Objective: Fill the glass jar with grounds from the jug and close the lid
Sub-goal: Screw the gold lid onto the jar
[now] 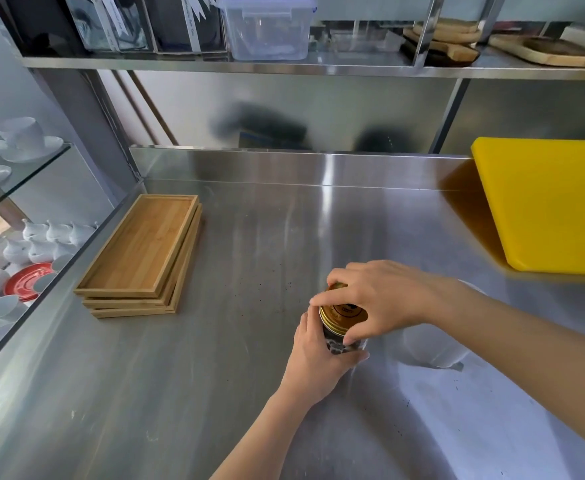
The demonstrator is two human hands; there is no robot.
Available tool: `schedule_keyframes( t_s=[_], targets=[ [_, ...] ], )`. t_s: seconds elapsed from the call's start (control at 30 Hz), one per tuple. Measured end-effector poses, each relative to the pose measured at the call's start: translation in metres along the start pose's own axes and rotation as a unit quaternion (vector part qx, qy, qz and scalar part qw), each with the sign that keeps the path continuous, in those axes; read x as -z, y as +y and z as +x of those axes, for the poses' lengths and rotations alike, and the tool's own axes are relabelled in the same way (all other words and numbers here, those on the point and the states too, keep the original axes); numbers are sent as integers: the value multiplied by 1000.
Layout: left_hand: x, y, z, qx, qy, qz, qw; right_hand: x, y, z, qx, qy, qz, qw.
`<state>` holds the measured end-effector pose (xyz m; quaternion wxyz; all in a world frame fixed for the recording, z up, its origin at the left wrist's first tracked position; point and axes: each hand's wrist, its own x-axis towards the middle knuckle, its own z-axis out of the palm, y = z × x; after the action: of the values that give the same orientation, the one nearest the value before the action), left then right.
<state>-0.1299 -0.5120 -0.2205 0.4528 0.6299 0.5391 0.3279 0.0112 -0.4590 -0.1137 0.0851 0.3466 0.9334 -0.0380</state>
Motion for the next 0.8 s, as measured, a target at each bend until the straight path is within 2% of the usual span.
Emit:
schedule_keyframes(
  t_s=[0.17,0.23,0.4,0.53,0.8],
  targets=[
    [20,1,13,3,-116,-19,993,-8,-1,-5,35,51,-48,997],
    [23,3,14,-3,-131,0,991,-13,-4,-5,36,68,-62,995],
    [10,3,2,-5,-68,-17,998,-23,-14,-4,10,137,-43,990],
    [-2,7,-8,13,2,-26,1000,-32,-21,-3,-42,177,-50,982],
    [-12,10,-16,68,50,-13,996,-43,-36,0,-151,212,-40,965]
  ],
)
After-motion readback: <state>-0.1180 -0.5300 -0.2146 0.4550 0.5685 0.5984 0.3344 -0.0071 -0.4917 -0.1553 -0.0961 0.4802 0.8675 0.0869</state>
